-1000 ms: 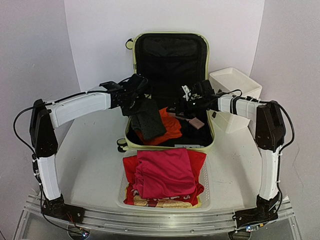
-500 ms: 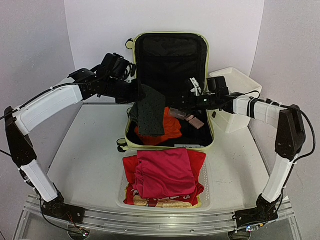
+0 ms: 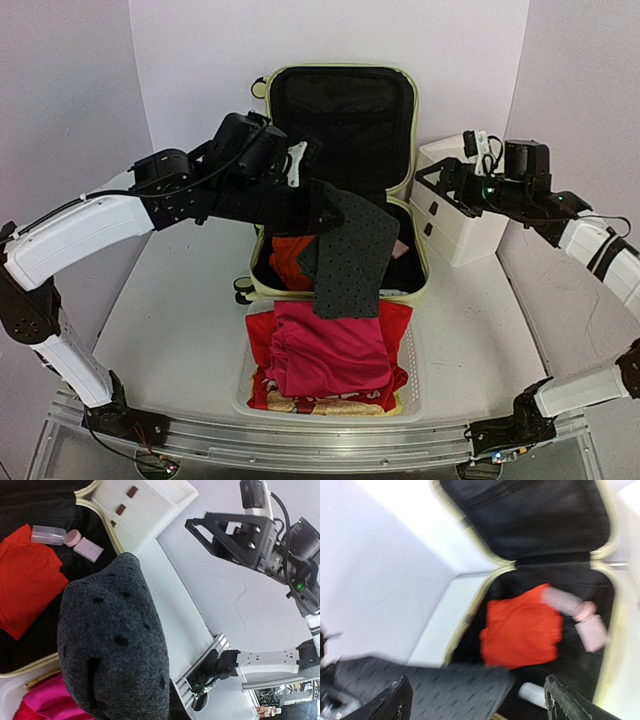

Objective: Open, take out, and arrange the luggage

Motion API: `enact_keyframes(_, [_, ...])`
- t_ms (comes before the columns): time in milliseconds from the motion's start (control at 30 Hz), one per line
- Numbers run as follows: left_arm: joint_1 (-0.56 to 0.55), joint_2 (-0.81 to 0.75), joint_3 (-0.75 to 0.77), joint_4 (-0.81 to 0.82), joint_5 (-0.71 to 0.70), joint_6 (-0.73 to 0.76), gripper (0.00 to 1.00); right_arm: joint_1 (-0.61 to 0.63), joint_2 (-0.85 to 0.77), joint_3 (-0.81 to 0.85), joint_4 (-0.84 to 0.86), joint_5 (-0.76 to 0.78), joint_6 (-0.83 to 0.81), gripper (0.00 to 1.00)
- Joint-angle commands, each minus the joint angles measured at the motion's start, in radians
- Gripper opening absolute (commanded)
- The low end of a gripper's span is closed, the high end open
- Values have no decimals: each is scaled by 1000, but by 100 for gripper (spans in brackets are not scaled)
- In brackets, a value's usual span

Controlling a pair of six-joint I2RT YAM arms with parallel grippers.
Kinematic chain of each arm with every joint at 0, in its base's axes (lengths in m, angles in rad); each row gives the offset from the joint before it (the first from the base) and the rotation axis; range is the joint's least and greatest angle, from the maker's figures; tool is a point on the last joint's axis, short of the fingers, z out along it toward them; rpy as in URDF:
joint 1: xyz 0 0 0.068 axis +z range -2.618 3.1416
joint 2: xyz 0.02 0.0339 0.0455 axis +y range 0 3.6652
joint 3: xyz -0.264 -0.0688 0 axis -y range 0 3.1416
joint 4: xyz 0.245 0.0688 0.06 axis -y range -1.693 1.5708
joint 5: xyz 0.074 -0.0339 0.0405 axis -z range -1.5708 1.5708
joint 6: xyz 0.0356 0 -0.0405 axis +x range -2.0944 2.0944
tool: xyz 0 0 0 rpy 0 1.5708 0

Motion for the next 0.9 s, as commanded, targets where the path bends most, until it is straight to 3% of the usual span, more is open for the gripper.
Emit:
enact_keyframes(0, [-125, -65, 56, 132, -67, -82, 0, -24, -102, -12, -231, 359, -13, 91])
enact_keyframes(167, [-210, -150, -3, 152, -129, -245, 0, -25, -169, -46, -264, 376, -13, 91])
enact_keyframes(333, [-204, -355, -332, 196, -212, -518, 0, -25, -187, -44, -300, 377, -21, 91])
enact_keyframes(467, [-202, -425, -460, 236, -216, -541, 0, -26, -189, -51, -306, 359, -31, 90])
enact_keyframes(600, [-203, -406, -424, 244, -241, -422, 0, -26, -158, -45, -299, 241, -54, 88])
enact_keyframes(733, [-203, -326, -293, 230, -237, -302, 0, -26, -160, -62, -301, 225, -64, 89])
enact_keyframes(867, [-205, -203, -152, 295, -91, -271, 0, -25, -187, -87, -302, 246, -69, 89])
